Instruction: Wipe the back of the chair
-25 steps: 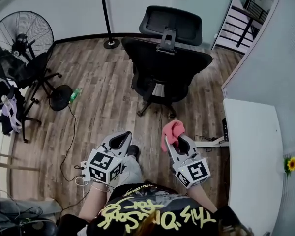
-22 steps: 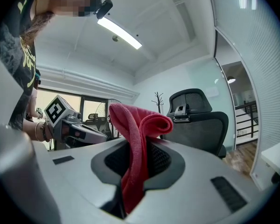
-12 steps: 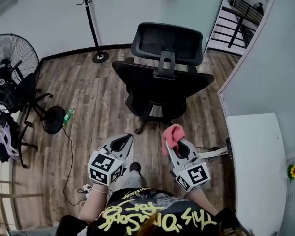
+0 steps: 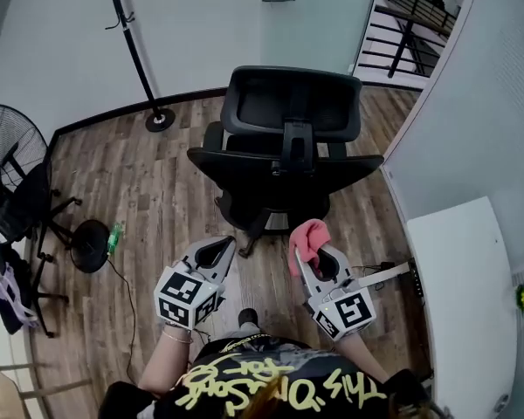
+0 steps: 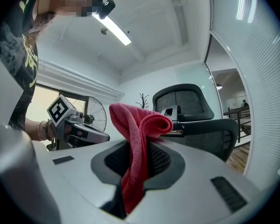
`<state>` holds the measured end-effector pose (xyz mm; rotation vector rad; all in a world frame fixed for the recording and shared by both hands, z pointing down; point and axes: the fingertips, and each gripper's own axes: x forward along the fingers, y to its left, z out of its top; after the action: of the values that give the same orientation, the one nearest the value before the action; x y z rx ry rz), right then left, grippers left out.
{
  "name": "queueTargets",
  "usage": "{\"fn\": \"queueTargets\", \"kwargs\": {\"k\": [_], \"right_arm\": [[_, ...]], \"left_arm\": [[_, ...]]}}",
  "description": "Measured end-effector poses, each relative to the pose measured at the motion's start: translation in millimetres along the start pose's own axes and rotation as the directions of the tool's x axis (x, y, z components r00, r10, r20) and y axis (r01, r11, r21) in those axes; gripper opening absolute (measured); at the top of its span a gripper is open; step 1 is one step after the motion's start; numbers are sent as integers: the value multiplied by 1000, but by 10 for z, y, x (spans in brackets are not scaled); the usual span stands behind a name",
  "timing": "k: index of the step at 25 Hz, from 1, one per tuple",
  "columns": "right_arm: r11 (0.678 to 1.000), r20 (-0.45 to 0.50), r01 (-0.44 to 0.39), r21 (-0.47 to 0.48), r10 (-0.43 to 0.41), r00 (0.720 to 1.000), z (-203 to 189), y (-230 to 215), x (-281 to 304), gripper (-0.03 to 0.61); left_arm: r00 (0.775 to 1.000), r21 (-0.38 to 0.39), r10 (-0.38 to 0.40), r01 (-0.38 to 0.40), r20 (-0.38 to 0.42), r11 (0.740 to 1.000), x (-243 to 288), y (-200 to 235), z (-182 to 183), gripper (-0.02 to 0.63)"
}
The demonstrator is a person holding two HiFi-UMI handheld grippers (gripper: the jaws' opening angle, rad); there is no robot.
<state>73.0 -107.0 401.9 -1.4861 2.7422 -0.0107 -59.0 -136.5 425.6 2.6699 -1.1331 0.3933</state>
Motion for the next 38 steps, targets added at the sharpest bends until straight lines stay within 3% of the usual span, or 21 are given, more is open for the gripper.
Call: {"fn": "queueTargets", "kwargs": {"k": [11, 18, 26, 38], "right_arm": [[990, 27, 140, -18, -139, 990, 175, -388, 234, 63], [979, 53, 201, -40, -199, 979, 339, -580, 175, 63], [982, 107, 167, -85, -158, 982, 693, -917, 166, 63], [958, 206, 197, -206, -154, 966, 1720, -1924, 433, 63]], "left_arm": [[995, 31, -97, 97, -9, 995, 408, 325, 216, -8], [989, 28, -144, 144, -18, 989, 559, 275, 224, -8], [995, 6, -99, 99, -9, 995, 716, 165, 281, -6], [1000, -19, 25, -24, 14, 1000, 696, 89, 376, -8]]}}
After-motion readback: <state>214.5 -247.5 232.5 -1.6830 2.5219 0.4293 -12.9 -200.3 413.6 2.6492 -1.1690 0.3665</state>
